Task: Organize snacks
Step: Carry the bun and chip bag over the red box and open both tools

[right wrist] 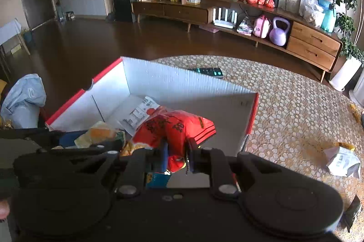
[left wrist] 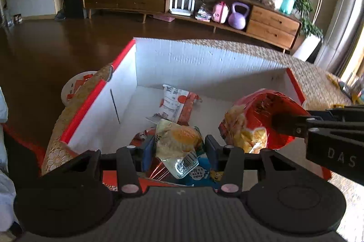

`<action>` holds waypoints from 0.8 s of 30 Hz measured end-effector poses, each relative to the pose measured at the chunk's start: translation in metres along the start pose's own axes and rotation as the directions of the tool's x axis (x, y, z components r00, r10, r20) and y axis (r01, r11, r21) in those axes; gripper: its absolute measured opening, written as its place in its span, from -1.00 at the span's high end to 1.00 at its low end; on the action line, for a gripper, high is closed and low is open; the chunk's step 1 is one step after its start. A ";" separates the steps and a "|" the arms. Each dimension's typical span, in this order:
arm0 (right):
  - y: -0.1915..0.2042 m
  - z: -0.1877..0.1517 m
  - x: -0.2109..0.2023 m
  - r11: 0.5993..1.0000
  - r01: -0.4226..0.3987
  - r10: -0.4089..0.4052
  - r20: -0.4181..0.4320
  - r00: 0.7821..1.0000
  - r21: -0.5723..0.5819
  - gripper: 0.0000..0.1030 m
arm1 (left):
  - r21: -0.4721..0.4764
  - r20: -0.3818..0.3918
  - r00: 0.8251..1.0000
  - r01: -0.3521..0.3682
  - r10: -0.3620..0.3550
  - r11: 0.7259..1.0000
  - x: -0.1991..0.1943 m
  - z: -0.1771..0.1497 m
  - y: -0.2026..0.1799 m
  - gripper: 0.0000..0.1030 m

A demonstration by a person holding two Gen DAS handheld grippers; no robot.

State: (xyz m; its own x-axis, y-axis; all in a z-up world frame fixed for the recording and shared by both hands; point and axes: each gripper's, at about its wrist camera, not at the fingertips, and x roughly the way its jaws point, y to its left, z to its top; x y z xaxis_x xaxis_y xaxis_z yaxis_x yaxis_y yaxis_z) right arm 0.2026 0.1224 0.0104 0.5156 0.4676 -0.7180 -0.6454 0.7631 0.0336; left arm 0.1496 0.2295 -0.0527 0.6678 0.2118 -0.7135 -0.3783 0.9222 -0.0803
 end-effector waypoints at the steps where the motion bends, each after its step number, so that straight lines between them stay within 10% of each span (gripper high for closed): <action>1: 0.000 -0.001 0.002 1.000 0.003 -0.003 -0.006 1.000 0.000 0.69 | 0.008 -0.001 1.000 -0.004 0.004 1.000 0.002 -0.001 -0.001 0.10; 16: -0.005 -0.011 0.015 1.000 0.010 -0.008 -0.077 0.997 0.025 0.57 | 0.082 0.014 0.999 -0.051 0.050 0.995 0.005 -0.005 -0.015 -0.05; 24: -0.015 -0.018 0.001 0.998 0.015 -0.011 -0.068 0.998 0.066 0.40 | 0.074 0.042 0.998 -0.054 0.051 0.996 -0.007 -0.007 -0.017 -0.45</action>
State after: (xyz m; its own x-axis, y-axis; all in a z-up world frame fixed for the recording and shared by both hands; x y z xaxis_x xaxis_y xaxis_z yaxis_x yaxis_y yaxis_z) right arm 0.2031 0.1032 -0.0033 0.4832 0.4279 -0.7638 -0.5986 0.7981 0.0684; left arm 0.1469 0.2099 -0.0508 0.6743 0.2716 -0.6867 -0.3650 0.9309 0.0098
